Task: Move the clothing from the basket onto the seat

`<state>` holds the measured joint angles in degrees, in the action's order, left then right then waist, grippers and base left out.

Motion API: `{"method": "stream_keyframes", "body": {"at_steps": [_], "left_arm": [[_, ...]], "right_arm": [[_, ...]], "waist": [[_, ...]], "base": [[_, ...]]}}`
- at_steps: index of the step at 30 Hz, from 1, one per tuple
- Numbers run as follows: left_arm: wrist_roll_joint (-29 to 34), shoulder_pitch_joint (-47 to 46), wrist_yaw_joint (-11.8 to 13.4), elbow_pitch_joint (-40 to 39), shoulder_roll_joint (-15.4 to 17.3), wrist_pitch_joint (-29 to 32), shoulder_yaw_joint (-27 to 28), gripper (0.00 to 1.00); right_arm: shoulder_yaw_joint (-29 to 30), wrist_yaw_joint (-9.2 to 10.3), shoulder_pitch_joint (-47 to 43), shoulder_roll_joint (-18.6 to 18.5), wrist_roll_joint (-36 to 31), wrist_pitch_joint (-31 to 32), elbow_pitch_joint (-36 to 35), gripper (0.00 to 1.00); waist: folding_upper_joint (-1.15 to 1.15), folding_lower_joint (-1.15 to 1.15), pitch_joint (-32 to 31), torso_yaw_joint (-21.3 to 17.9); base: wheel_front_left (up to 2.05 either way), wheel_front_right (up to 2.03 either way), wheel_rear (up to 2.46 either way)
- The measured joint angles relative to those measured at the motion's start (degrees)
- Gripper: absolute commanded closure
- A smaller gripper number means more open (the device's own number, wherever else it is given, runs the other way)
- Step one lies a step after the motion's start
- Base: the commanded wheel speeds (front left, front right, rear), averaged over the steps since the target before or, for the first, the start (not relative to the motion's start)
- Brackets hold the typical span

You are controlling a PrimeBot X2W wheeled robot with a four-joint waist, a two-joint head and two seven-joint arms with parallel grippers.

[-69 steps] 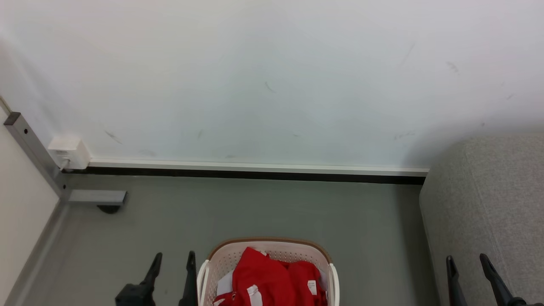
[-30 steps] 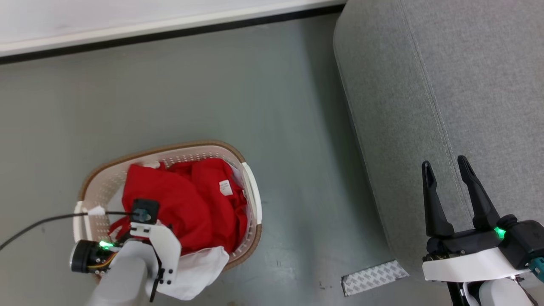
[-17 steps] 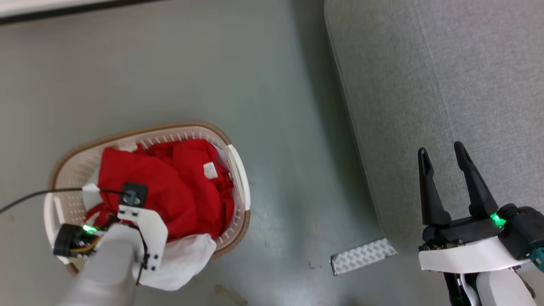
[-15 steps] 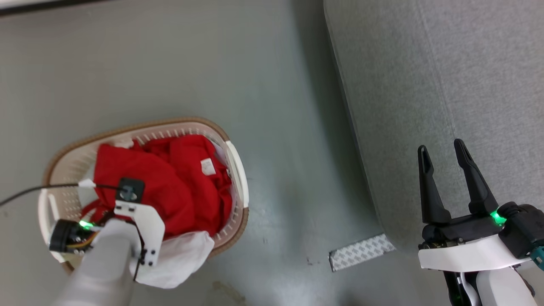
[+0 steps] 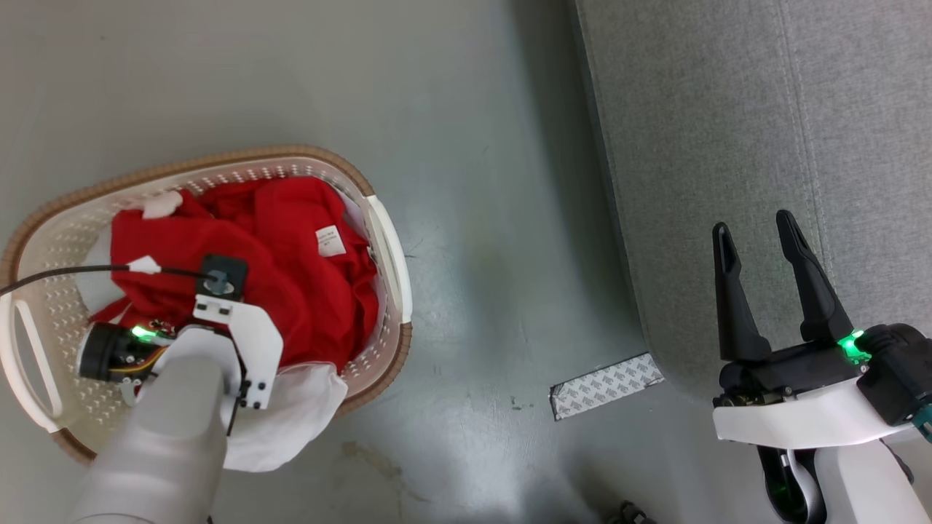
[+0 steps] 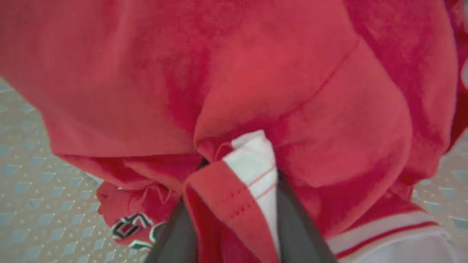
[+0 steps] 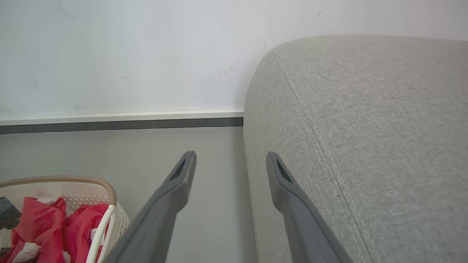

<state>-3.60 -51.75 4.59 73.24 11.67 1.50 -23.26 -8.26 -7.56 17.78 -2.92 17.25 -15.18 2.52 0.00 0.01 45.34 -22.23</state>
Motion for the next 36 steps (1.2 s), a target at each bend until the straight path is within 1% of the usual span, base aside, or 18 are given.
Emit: {"method": "stream_keyframes", "body": {"at_steps": [5, 10, 17, 22, 30, 33, 36], "left_arm": [[-0.3, 0.0, -0.6, 0.2, -1.1, -1.2, -0.4, 1.0], [-2.4, 0.9, -1.6, -0.1, -3.5, -5.9, 0.7, 1.0], [-5.7, 6.8, -4.2, -0.5, -6.5, -12.7, 1.9, 1.0], [-8.3, 10.1, -5.8, -2.6, -7.9, -15.2, 2.4, 1.0], [-11.7, 15.5, -6.7, -10.1, -8.8, -16.3, 2.2, 1.0], [-13.2, 18.0, -6.8, -15.1, -8.8, -16.6, 1.6, 1.0], [-15.1, 21.3, -5.9, -21.6, -8.8, -16.6, 0.8, 1.0]], "right_arm": [[0.6, 0.01, 0.4, 0.0, -0.3, 0.0, 0.3, 0.0], [1.5, 0.0, 0.1, 0.0, -0.6, 0.0, 1.2, 0.0], [2.9, 0.0, -3.6, 0.1, -1.7, 0.0, 3.2, 0.0], [4.1, 0.0, -7.4, 0.1, -3.1, 0.0, 4.2, 0.0], [6.1, 0.01, -13.3, 0.1, -4.2, 0.0, 5.0, 0.0], [7.1, 0.0, -15.2, 0.1, -4.8, 0.0, 5.0, 0.0], [8.3, 0.01, -16.9, 0.1, -5.8, 0.0, 4.8, 0.0]], "waist": [[0.0, 0.0, -0.1, 0.7], [0.0, 0.0, -2.7, 2.1], [0.0, -0.01, -10.5, 4.8], [0.0, -0.02, -17.7, 6.9], [0.0, -0.03, -28.9, 10.5], [0.0, -0.02, -32.5, 11.8], [0.0, -0.03, -35.8, 12.9]], "base": [[0.0, 0.0, 0.0], [0.0, 0.0, 0.0], [0.0, 0.0, 0.0], [0.0, 0.0, 0.0], [0.0, 0.0, 0.0], [0.0, 0.0, 0.0], [0.0, 0.0, 0.0]]}}
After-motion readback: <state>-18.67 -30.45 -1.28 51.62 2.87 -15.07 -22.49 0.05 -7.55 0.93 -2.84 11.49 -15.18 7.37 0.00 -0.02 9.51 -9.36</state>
